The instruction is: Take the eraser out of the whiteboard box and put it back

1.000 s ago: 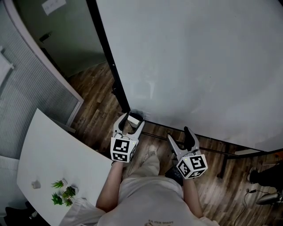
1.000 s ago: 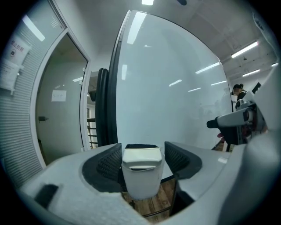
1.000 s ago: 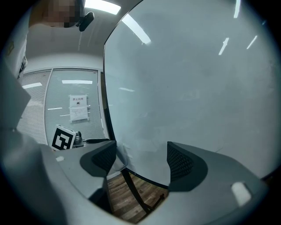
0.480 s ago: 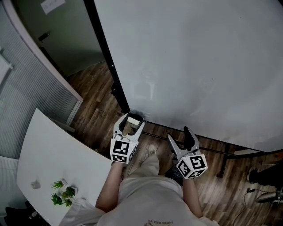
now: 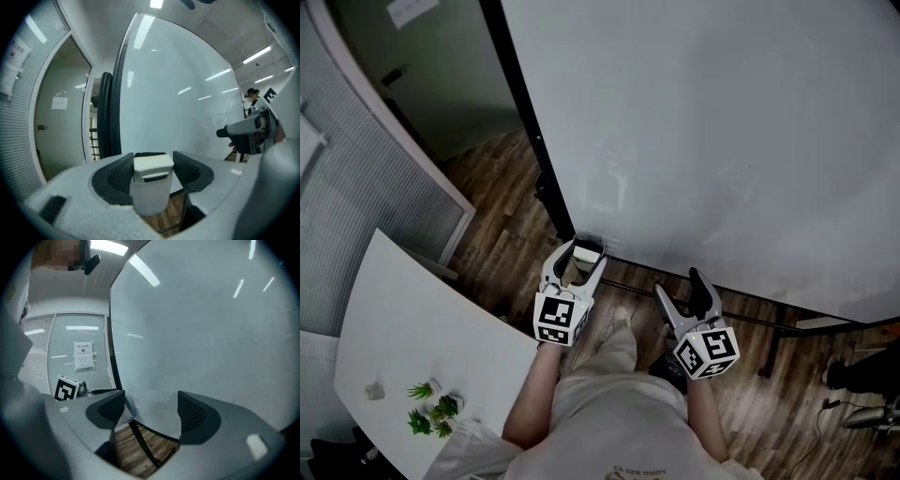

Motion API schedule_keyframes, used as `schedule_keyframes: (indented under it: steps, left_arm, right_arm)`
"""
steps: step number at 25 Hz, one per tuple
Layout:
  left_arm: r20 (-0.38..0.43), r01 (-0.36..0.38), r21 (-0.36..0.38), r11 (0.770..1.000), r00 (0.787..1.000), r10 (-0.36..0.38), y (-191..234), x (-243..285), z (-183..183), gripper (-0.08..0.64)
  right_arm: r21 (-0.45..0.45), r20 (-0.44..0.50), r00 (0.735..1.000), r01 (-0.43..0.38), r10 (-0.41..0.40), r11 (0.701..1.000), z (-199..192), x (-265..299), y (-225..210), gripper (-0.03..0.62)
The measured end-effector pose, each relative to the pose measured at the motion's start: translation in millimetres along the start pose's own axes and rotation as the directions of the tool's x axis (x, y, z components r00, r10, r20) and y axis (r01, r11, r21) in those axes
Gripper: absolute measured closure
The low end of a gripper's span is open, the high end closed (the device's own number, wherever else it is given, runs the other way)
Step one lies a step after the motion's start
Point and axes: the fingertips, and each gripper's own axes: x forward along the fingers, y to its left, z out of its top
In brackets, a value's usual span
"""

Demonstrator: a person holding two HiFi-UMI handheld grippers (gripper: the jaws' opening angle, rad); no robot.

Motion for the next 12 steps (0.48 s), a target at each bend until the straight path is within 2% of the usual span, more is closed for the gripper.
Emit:
schedule_keyframes:
  steps: [12]
  left_arm:
    - [-0.005,-0.008,-0.019,1.000,1.000,0.008,2.2,0.5,-0.3,0.301]
  right_arm:
    - [-0.001,0.025,1.000,0.007,-0.007,1.000,7.9,-6.9,-2.8,0.259]
